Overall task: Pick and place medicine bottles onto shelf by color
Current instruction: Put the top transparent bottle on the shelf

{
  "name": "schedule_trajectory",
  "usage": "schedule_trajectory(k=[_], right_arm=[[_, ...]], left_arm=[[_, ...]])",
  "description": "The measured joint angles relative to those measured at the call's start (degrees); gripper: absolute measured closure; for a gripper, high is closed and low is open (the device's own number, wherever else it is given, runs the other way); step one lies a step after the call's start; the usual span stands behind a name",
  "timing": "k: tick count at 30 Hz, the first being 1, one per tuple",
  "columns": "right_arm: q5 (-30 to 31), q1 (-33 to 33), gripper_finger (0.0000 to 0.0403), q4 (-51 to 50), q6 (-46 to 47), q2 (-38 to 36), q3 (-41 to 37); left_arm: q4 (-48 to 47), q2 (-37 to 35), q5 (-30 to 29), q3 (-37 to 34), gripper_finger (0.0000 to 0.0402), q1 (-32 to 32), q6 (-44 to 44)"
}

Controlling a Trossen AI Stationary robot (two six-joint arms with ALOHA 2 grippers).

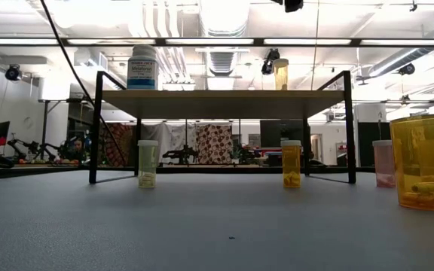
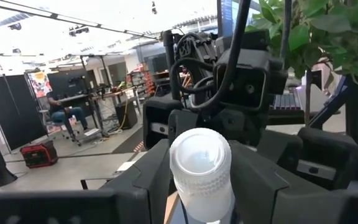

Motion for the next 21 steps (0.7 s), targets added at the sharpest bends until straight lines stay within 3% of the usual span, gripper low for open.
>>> schedule_trajectory(k=[7, 11, 16, 21], right_arm=[[0.6, 0.0, 0.0152, -10.8, 7.1, -6.3, 0.0], [0.6, 0.0, 0.0148, -18.7, 12.3, -10.7, 0.0], [0.7, 0.0, 0.0157, -25.7, 16.4, -14.1, 0.0], [1.4, 0.0, 0.0168, -27.6, 18.0, -14.0, 0.0]], left_arm=[[-5.6, 0.0, -6.6, 2.8, 0.0279, 0.2, 0.0], [-19.2, 0.0, -11.2, 7.8, 0.0279, 1.5, -3.8], [-42.9, 0.4, -11.6, 15.9, 0.0279, 6.3, -17.3], [-49.7, 4.0, -11.9, 18.1, 0.0282, 10.2, -23.0]])
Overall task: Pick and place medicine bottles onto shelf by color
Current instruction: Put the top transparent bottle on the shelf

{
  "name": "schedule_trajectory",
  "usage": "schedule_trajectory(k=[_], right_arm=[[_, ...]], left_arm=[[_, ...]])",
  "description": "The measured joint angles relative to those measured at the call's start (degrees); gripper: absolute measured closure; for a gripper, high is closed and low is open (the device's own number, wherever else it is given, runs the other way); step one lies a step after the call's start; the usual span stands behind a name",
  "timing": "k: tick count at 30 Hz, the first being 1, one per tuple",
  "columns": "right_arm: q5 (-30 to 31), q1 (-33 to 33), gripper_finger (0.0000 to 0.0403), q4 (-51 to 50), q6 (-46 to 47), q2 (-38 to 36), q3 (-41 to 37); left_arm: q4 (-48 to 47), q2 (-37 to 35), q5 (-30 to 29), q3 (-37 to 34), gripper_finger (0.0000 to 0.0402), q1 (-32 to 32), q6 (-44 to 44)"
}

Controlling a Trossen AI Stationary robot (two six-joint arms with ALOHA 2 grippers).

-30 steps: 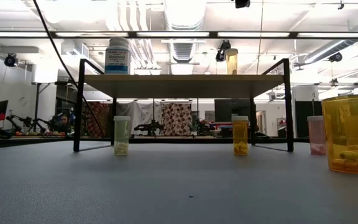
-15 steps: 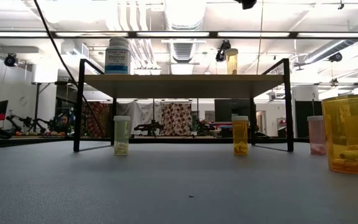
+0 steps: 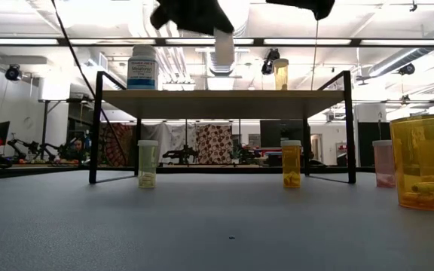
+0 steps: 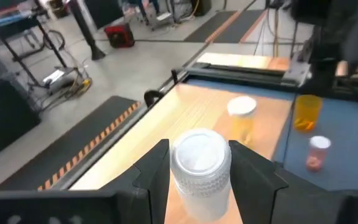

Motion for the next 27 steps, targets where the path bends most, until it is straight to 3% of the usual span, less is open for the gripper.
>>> schedule_trajectory(k=[16, 27], right_arm=[[0.2, 0.0, 0.0172, -0.2, 1.0, 2.8, 0.0], [0.2, 0.0, 0.0172, -0.8, 1.0, 2.8, 0.0]], left_arm=[[-7.3, 2.6, -0.5, -0.5, 0.0285, 2.3, -13.7], [-7.3, 2.6, -0.3, -0.2, 0.0267, 2.2, -14.4]])
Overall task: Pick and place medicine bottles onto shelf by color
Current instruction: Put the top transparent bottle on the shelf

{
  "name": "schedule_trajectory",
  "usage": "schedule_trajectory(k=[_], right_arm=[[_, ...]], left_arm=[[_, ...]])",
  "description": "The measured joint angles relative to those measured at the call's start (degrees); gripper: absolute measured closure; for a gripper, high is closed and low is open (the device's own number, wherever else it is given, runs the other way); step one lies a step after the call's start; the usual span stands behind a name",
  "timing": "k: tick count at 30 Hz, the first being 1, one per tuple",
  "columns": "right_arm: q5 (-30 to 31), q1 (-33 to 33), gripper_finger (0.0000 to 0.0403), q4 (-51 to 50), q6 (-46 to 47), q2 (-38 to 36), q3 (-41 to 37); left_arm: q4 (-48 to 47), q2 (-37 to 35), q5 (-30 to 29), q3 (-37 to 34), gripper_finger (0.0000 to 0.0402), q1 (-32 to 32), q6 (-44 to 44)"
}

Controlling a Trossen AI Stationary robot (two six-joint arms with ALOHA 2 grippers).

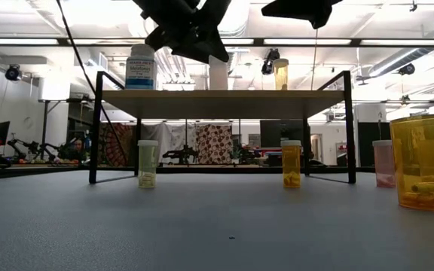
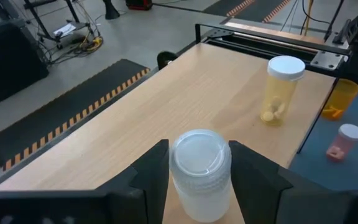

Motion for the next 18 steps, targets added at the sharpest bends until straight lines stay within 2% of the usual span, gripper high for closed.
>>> schedule_trajectory(k=[9, 18], right_arm=[[0.0, 0.0, 0.0172, 0.0, -0.1, 0.0, 0.0], [0.0, 0.0, 0.0172, -0.1, -0.1, 0.0, 0.0]], left_arm=[[0.1, -0.1, 0.5, 0.3, 0.0263, 0.0, 0.2], [2.1, -0.3, 4.6, 2.7, 0.0262, 0.0, 5.8]])
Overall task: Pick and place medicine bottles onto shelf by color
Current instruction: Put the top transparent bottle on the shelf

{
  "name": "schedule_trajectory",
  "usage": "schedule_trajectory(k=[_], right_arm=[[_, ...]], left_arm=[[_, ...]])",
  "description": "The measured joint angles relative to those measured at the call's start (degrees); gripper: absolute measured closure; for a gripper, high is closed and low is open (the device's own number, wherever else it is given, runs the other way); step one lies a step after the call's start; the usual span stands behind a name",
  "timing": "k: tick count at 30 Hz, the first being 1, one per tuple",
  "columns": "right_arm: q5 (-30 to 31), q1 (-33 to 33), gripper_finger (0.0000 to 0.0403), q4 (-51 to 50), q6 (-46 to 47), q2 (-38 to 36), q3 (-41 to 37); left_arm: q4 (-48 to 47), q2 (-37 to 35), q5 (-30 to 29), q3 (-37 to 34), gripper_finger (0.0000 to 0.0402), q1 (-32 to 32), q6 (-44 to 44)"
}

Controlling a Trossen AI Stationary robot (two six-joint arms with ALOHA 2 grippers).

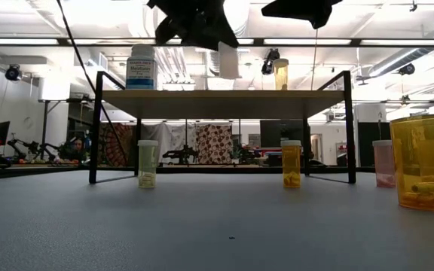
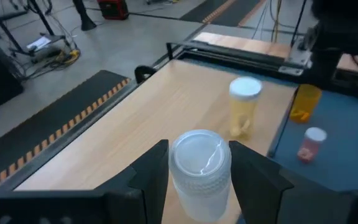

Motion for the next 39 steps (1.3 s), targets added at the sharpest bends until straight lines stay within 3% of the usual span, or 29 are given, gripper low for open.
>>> schedule_trajectory(k=[10, 18, 39], right_arm=[[0.0, 0.0, 0.0172, -1.0, 0.4, 0.0, 0.0], [0.0, 0.0, 0.0172, -1.2, 0.4, 0.0, 0.0], [0.0, 0.0, 0.0172, -1.6, 0.5, 0.0, 0.0]], left_arm=[[-0.2, 4.6, -2.2, 1.0, 0.0270, -0.5, -11.9], [-0.1, 5.6, -6.3, 1.3, 0.0272, -0.4, -12.5], [-0.1, 5.4, -6.1, 1.1, 0.0229, -0.4, -11.9]])
